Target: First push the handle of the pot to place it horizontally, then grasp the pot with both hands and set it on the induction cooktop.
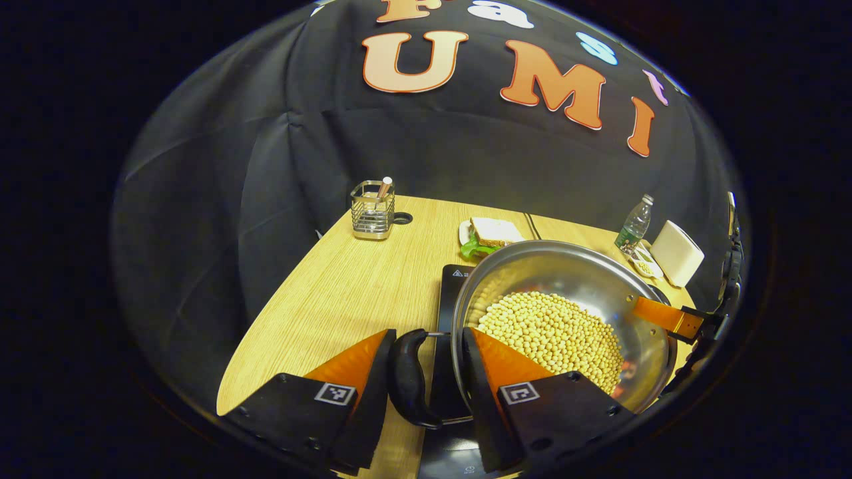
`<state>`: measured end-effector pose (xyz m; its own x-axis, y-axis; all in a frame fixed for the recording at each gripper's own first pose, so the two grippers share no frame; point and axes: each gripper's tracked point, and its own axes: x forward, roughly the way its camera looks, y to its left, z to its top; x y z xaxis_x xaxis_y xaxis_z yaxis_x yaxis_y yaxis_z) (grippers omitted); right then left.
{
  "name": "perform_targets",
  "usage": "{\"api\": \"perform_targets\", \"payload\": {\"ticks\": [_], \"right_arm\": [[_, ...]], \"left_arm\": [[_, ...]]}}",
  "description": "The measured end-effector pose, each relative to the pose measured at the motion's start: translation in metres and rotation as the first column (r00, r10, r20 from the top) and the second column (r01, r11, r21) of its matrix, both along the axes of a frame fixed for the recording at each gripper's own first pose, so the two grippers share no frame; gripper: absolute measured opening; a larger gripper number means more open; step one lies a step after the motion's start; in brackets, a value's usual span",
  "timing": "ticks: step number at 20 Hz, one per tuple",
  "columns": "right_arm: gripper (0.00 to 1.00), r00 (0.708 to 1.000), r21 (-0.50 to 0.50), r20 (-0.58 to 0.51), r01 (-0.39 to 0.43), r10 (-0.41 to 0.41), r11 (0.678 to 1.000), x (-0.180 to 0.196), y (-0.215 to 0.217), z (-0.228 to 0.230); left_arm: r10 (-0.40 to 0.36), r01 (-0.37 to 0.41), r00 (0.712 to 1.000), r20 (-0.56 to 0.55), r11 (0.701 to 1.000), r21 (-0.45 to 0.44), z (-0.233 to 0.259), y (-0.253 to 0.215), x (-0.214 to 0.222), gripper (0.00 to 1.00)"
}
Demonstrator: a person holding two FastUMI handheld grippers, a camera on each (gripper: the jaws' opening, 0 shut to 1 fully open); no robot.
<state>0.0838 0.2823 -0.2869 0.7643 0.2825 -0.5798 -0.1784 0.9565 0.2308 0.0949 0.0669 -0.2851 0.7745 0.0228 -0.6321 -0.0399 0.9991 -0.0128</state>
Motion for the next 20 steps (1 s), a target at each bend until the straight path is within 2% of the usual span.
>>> {"api": "perform_targets", "payload": {"ticks": [3, 4, 5, 6, 7, 8, 9, 12, 13, 14, 15, 18, 20], "right_arm": [[0.71, 1.000, -0.018, 0.004, 0.002, -0.002, 1.000, -0.002, -0.002, 0.002], [0.79, 1.000, -0.025, 0.004, 0.002, -0.002, 1.000, -0.004, -0.003, 0.003], [0.83, 1.000, -0.030, 0.006, 0.005, -0.004, 1.000, -0.006, -0.004, 0.005], [0.91, 1.000, -0.027, 0.011, 0.004, -0.004, 1.000, -0.007, -0.005, 0.010], [0.94, 1.000, -0.024, 0.020, 0.007, -0.007, 1.000, -0.007, -0.007, 0.015], [0.96, 0.999, -0.021, 0.034, 0.009, -0.008, 1.000, -0.007, -0.009, 0.023], [0.96, 0.999, -0.015, 0.048, 0.006, -0.005, 1.000, -0.008, -0.011, 0.034], [0.95, 0.991, -0.015, 0.133, -0.005, 0.007, 1.000, -0.005, -0.025, 0.083], [0.95, 0.984, -0.029, 0.180, -0.002, 0.007, 1.000, -0.002, -0.035, 0.104], [0.95, 0.972, -0.042, 0.233, 0.003, 0.006, 0.999, -0.001, -0.048, 0.132], [0.95, 0.961, -0.052, 0.278, 0.010, 0.004, 0.999, -0.003, -0.060, 0.155], [0.95, 0.903, -0.080, 0.429, 0.049, -0.010, 0.996, -0.012, -0.107, 0.230], [0.95, 0.864, -0.100, 0.503, 0.073, -0.013, 0.992, -0.027, -0.141, 0.269]], "left_arm": [[0.019, -0.019, 1.000, 0.007, 1.000, -0.004, 0.004, 0.000, -0.003, 0.68], [0.024, -0.024, 1.000, 0.009, 1.000, 0.000, 0.005, 0.001, -0.005, 0.67], [0.035, -0.035, 0.999, 0.015, 0.999, 0.012, 0.009, 0.002, -0.007, 0.67], [0.046, -0.046, 0.999, 0.023, 0.999, 0.022, 0.014, 0.004, -0.007, 0.70], [0.051, -0.052, 0.998, 0.037, 0.998, 0.031, 0.021, 0.005, -0.009, 0.67], [0.055, -0.057, 0.997, 0.058, 0.997, 0.043, 0.031, 0.005, -0.010, 0.71], [0.060, -0.064, 0.995, 0.080, 0.997, 0.052, 0.044, 0.003, -0.010, 0.68], [0.051, -0.063, 0.981, 0.188, 0.996, 0.058, 0.098, -0.015, -0.008, 0.77], [0.045, -0.060, 0.970, 0.240, 0.997, 0.054, 0.124, -0.025, -0.008, 0.85], [0.042, -0.062, 0.954, 0.297, 0.996, 0.058, 0.152, -0.036, -0.007, 0.88], [0.036, -0.065, 0.932, 0.360, 0.995, 0.069, 0.184, -0.048, -0.009, 0.97], [0.012, -0.068, 0.851, 0.525, 0.994, 0.088, 0.265, -0.092, -0.019, 0.98], [-0.020, -0.023, 0.799, 0.601, 0.998, 0.065, 0.308, -0.132, -0.035, 0.98]]}}
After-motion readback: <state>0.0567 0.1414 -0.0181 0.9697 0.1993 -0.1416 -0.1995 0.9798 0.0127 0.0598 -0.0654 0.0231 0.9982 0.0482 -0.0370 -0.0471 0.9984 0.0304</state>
